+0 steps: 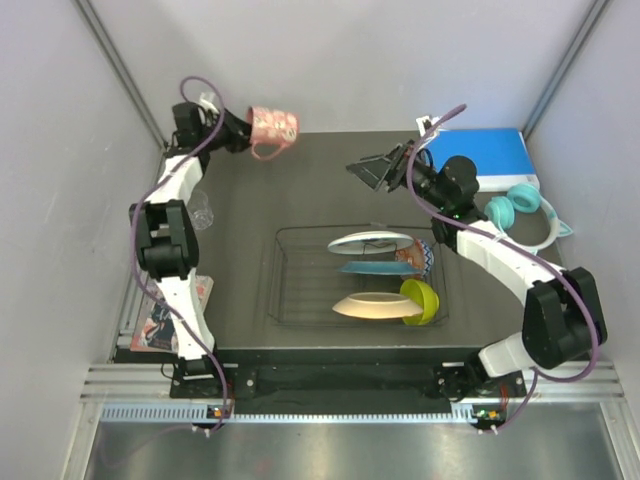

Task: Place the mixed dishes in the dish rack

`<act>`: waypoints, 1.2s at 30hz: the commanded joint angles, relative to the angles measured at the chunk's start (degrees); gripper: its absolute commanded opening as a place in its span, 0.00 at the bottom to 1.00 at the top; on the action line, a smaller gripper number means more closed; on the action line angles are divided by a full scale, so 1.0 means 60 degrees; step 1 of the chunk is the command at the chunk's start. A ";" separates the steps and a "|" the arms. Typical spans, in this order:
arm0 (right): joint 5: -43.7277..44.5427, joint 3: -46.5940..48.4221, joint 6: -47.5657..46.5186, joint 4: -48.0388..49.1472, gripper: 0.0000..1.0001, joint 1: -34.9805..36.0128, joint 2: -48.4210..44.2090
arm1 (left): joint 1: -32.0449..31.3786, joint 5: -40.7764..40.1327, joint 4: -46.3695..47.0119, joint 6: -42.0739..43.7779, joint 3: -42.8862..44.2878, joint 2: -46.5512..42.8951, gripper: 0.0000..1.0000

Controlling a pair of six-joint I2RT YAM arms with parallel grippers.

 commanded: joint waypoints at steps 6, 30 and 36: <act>-0.1432 0.0724 0.3725 0.5947 1.00 0.1690 0.0860 | -0.0036 0.1803 0.6818 -0.6820 -0.1153 -0.2886 0.00; 0.1718 0.2526 0.0883 0.4703 1.00 0.3845 0.2985 | -0.0783 0.1466 0.5515 -0.6456 -0.4258 -0.6344 0.00; 0.1909 0.3274 0.1586 0.5024 1.00 0.3816 0.3980 | -0.0871 0.1452 0.5193 -0.6310 -0.4610 -0.6651 0.00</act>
